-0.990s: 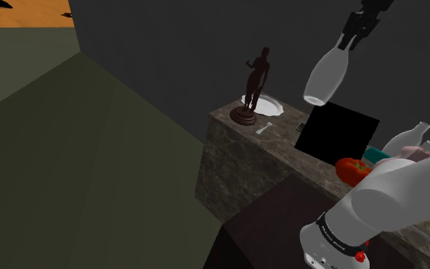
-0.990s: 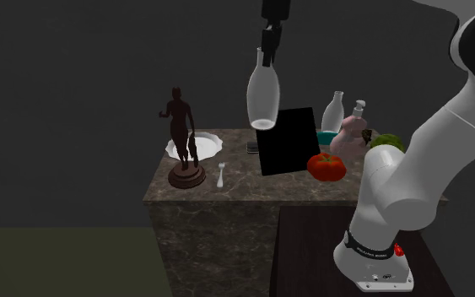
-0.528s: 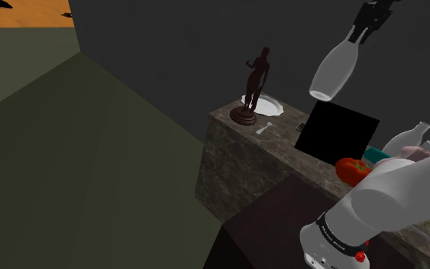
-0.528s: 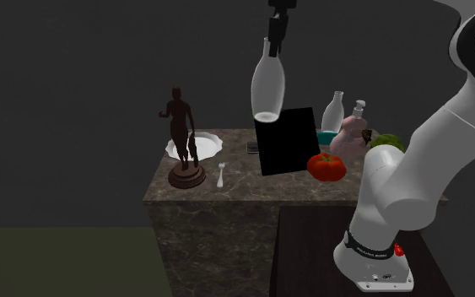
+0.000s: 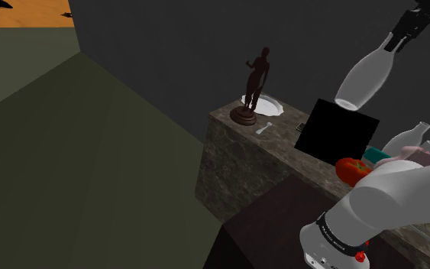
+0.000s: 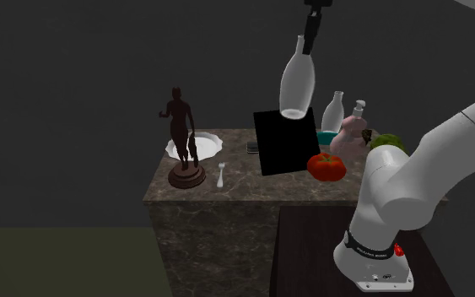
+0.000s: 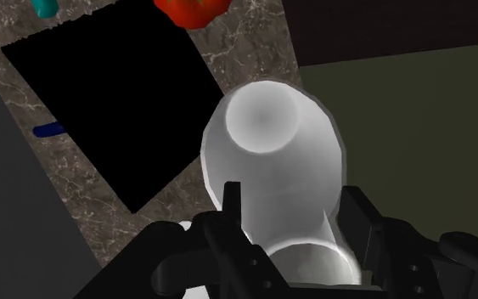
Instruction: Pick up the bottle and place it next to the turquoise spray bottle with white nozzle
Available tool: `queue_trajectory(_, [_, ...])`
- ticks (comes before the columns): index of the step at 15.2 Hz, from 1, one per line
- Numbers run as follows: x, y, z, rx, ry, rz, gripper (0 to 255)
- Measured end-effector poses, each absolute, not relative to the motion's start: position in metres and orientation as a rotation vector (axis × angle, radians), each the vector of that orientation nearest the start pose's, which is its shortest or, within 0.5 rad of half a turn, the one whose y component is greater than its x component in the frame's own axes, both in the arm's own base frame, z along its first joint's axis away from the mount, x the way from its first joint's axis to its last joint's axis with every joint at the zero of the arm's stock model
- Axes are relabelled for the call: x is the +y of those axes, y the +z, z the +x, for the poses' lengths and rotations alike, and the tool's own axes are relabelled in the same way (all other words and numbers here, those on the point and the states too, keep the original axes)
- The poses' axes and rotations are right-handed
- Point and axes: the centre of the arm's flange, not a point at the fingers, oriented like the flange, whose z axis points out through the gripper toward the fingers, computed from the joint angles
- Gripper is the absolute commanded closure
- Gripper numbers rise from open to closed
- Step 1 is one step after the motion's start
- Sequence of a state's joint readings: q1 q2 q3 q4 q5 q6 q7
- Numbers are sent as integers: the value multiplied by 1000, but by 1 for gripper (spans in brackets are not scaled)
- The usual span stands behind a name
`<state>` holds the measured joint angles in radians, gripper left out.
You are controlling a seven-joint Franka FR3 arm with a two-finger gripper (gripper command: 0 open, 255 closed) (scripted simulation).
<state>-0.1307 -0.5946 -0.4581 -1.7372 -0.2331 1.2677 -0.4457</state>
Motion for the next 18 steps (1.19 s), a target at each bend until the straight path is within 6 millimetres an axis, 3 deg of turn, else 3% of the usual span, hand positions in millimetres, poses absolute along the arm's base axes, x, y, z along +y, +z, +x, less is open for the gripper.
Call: queue_trajectory(18, [-367, 745, -5, 250, -113, -3133, 255])
